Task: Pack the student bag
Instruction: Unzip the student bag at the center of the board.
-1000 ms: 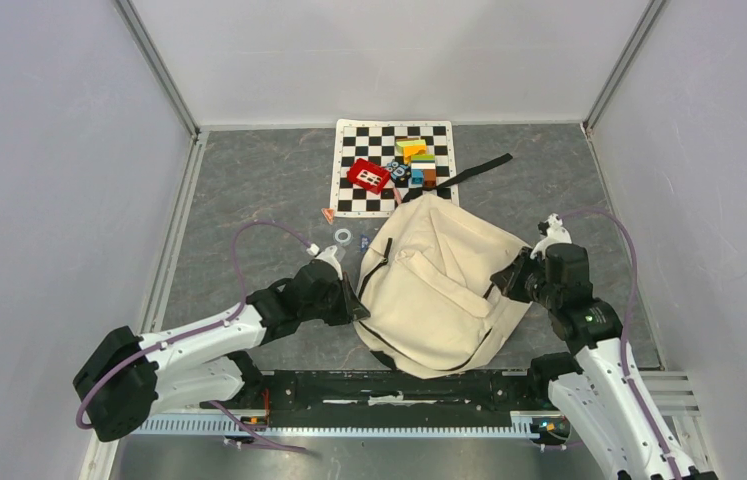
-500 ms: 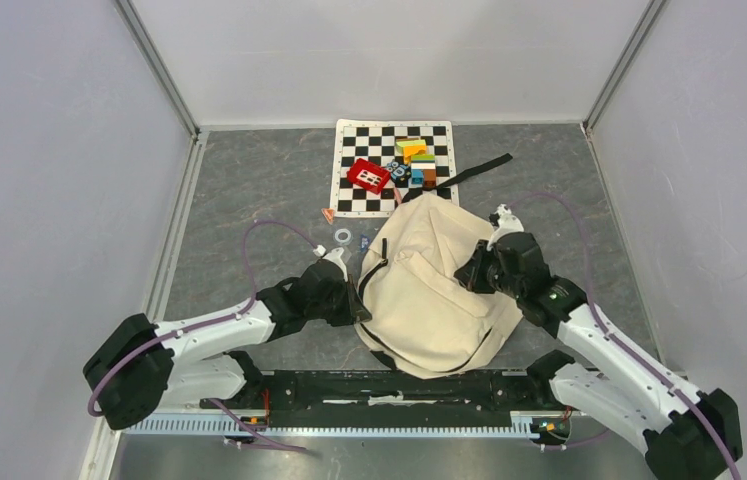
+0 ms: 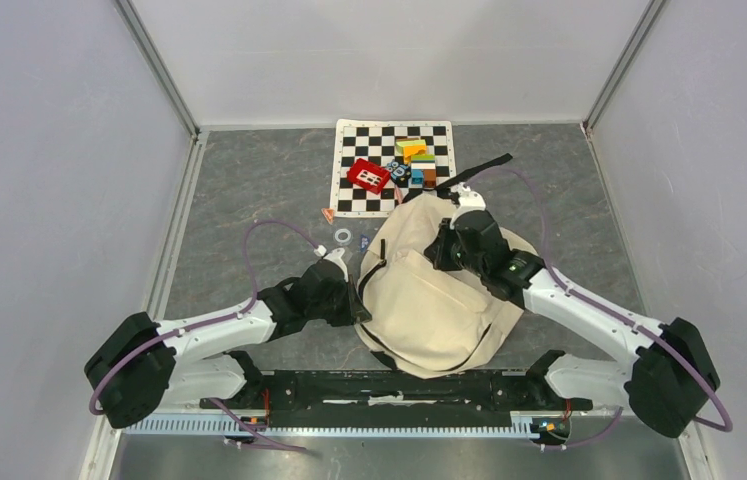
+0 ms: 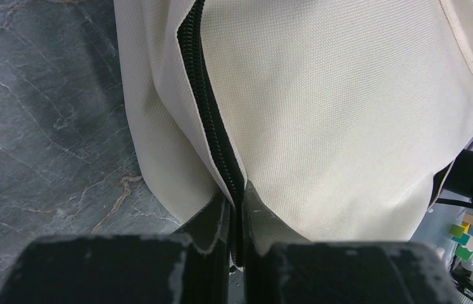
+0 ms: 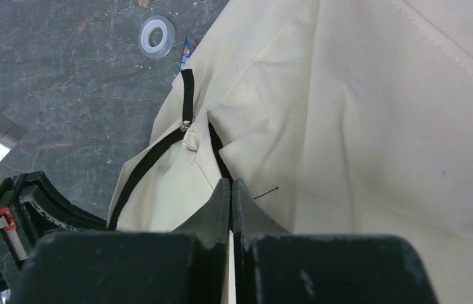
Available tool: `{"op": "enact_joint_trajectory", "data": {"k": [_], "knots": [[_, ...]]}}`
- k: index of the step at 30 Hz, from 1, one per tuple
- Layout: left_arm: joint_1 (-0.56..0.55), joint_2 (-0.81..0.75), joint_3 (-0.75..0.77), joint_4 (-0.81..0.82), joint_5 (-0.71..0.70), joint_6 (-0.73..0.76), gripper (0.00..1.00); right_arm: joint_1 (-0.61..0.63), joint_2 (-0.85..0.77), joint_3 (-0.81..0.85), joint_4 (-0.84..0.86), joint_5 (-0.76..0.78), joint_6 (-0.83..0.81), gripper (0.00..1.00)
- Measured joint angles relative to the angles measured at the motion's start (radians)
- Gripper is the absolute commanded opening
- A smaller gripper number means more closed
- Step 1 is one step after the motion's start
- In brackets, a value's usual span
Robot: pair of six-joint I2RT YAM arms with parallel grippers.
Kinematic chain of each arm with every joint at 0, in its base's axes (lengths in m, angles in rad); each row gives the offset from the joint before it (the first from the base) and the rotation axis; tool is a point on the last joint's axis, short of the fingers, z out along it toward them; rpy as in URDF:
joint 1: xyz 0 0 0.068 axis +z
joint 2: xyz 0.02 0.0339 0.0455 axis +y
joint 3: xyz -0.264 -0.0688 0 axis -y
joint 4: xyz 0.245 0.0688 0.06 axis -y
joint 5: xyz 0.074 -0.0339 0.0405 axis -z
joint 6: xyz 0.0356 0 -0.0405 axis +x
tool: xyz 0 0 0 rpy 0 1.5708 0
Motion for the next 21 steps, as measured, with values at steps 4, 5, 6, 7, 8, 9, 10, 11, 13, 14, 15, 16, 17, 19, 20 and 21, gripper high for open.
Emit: {"op": "enact_joint_trajectory", "data": {"k": [4,5,6,7,8,9,10,11,13,14,15,16,17,19,20,21], "knots": [[0.0,0.0,-0.003,0.0,0.001,0.0,0.02,0.021,0.063,0.034,0.018,0.019,-0.02,0.0],[0.0,0.0,-0.003,0.0,0.002,0.0,0.02,0.024,0.081,0.045,0.02,0.023,-0.026,0.0],[0.0,0.0,-0.004,0.0,0.003,0.0,0.02,0.028,0.099,0.056,0.021,0.028,-0.033,0.0],[0.0,0.0,-0.004,0.0,0.003,0.0,0.02,0.029,0.115,0.067,0.02,0.035,-0.042,0.0],[0.0,0.0,-0.004,0.0,0.003,0.0,0.02,0.031,0.137,0.084,0.02,0.039,-0.051,0.0],[0.0,0.0,-0.005,-0.001,0.004,0.0,0.02,0.032,0.155,0.096,0.021,0.042,-0.06,0.0],[0.0,0.0,-0.005,-0.001,0.005,0.0,0.02,0.033,0.174,0.108,0.029,0.045,-0.066,0.0],[0.0,0.0,-0.005,-0.001,0.007,0.0,0.02,0.034,0.194,0.124,0.044,0.046,-0.072,0.0],[0.0,-0.001,-0.006,-0.001,0.011,0.001,0.02,0.034,0.223,0.152,0.066,0.048,-0.084,0.0],[0.0,-0.002,-0.006,-0.001,0.011,0.001,0.02,0.034,0.231,0.164,0.074,0.051,-0.09,0.0],[0.0,-0.002,-0.007,-0.001,0.011,0.001,0.02,0.034,0.238,0.177,0.084,0.055,-0.096,0.0],[0.0,-0.004,-0.008,-0.001,0.011,0.001,0.02,0.035,0.241,0.189,0.089,0.058,-0.103,0.0],[0.0,-0.006,-0.009,-0.001,0.011,0.001,0.02,0.035,0.242,0.2,0.092,0.061,-0.111,0.0],[0.0,-0.012,-0.01,-0.002,0.011,0.001,0.02,0.036,0.244,0.22,0.093,0.063,-0.124,0.0],[0.0,-0.016,-0.01,-0.002,0.011,0.001,0.02,0.036,0.246,0.228,0.092,0.063,-0.129,0.0],[0.0,-0.018,-0.01,-0.002,0.011,0.001,0.02,0.037,0.249,0.234,0.091,0.062,-0.135,0.0]]}}
